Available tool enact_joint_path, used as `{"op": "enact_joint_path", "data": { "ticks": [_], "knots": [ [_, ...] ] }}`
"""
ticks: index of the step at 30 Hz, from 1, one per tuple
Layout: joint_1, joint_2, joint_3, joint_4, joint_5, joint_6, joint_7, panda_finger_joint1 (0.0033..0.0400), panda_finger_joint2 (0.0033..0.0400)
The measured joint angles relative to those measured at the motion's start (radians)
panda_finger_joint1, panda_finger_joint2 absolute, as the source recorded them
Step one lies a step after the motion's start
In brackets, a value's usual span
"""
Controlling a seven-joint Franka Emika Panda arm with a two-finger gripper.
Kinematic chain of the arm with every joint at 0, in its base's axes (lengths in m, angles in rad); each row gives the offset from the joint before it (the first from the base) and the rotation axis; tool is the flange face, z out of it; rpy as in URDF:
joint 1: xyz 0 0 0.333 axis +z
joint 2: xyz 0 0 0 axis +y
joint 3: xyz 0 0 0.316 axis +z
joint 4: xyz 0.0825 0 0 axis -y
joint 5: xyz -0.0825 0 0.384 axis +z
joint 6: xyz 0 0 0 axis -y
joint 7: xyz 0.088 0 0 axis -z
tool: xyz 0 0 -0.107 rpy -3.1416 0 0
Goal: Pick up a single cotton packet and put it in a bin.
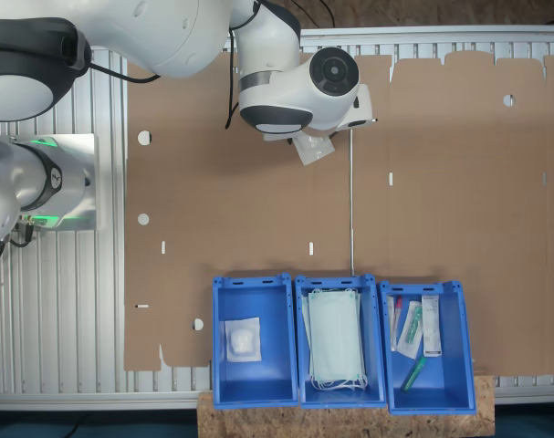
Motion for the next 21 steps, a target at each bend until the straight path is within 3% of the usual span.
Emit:
{"op": "enact_joint_path", "data": {
  "ticks": [14,15,19,20,21],
  "knots": [
    [0.000,0.000,0.000,0.000,0.000,0.000,0.000,0.0400,0.0400],
    [0.000,0.000,0.000,0.000,0.000,0.000,0.000,0.0274,0.0274],
    [0.000,0.000,0.000,0.000,0.000,0.000,0.000,0.0274,0.0274],
    [0.000,0.000,0.000,0.000,0.000,0.000,0.000,0.0176,0.0176],
    [0.000,0.000,0.000,0.001,0.000,0.000,0.000,0.0176,0.0176]
  ]
}}
